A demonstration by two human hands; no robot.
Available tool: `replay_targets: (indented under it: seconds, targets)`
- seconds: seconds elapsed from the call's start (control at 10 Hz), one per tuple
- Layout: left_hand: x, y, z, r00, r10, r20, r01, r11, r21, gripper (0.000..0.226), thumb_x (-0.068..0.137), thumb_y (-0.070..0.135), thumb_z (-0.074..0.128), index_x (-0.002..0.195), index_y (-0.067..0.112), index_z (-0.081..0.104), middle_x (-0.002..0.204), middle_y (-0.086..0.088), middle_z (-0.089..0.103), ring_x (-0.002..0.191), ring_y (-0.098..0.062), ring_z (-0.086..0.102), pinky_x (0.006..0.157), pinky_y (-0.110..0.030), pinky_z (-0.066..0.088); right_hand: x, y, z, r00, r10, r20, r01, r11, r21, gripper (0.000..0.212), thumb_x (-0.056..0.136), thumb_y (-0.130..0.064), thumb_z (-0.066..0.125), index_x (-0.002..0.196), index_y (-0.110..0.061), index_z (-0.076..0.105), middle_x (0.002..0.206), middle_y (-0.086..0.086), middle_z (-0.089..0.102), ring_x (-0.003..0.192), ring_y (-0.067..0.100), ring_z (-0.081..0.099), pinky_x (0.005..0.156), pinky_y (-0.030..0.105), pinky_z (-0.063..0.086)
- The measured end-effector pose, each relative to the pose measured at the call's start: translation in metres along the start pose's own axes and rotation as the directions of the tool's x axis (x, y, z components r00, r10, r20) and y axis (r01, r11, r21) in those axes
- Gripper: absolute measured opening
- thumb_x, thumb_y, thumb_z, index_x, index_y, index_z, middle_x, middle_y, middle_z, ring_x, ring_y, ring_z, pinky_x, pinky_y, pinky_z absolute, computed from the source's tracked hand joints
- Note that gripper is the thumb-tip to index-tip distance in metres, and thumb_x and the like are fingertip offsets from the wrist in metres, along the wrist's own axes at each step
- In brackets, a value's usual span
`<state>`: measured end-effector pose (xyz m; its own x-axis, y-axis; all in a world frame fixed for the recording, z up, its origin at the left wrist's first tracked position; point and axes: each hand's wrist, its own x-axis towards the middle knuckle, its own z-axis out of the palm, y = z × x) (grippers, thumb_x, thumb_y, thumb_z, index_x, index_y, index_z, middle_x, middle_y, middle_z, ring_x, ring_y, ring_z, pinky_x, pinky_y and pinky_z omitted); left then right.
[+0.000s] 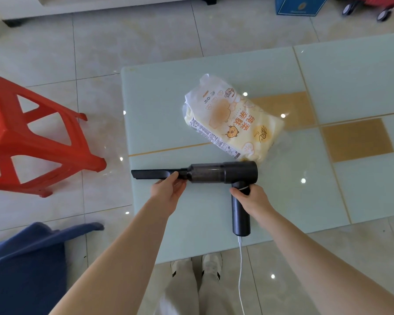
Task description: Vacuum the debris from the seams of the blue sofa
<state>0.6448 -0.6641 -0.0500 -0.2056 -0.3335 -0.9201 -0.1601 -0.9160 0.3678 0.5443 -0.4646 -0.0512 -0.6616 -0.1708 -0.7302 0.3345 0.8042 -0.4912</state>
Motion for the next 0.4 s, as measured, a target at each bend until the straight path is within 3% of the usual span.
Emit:
replay_targets:
  seconds: [0.1,0.2,0.3,0.4]
  targets:
    - [0.001,0.001,-0.003,0.999,0.041,-0.018,-0.040,0.997,0.066,0.019,0.092,0.003,0.062,0.109,-0.003,0.057,0.091,-0.017,0.067,0.080,-0.022,0.067,0.082,-0.032,0.054,-0.002,-0.002,0.001,0.998,-0.044,-0.055,0.039,0.995,-0.087,0.035,0.092,-0.034,0.071,0.102,-0.001,0.063,0.089,0.007,0.063,0.081,0.025,0.058,0.054,0.020,0.038]
    - [0.001,0.003,-0.006,0.995,0.086,-0.041,-0.079,0.987,0.140,0.018,0.089,0.005,0.066,0.103,-0.003,0.060,0.090,-0.017,0.069,0.079,-0.023,0.069,0.078,-0.031,0.057,-0.004,-0.002,0.001,0.987,-0.120,-0.106,0.097,0.975,-0.202,0.037,0.093,-0.037,0.070,0.097,0.000,0.064,0.087,0.007,0.064,0.079,0.025,0.058,0.053,0.022,0.035]
    - [-0.004,0.004,-0.006,0.997,0.062,-0.043,-0.052,0.976,0.213,0.018,0.088,0.011,0.070,0.093,-0.002,0.058,0.090,-0.017,0.068,0.081,-0.028,0.069,0.084,-0.036,0.057,-0.005,-0.003,0.001,0.978,-0.158,-0.134,0.114,0.952,-0.285,0.042,0.093,-0.041,0.067,0.096,0.001,0.063,0.091,0.012,0.068,0.078,0.025,0.057,0.063,0.028,0.037]
    - [-0.011,0.006,-0.009,0.999,0.026,-0.037,-0.016,0.965,0.263,0.018,0.089,0.013,0.070,0.094,0.002,0.056,0.095,-0.017,0.066,0.087,-0.032,0.069,0.085,-0.039,0.056,-0.009,-0.006,-0.004,0.981,-0.137,-0.140,0.089,0.948,-0.306,0.045,0.096,-0.043,0.062,0.107,0.001,0.061,0.102,0.015,0.068,0.093,0.031,0.062,0.071,0.030,0.040]
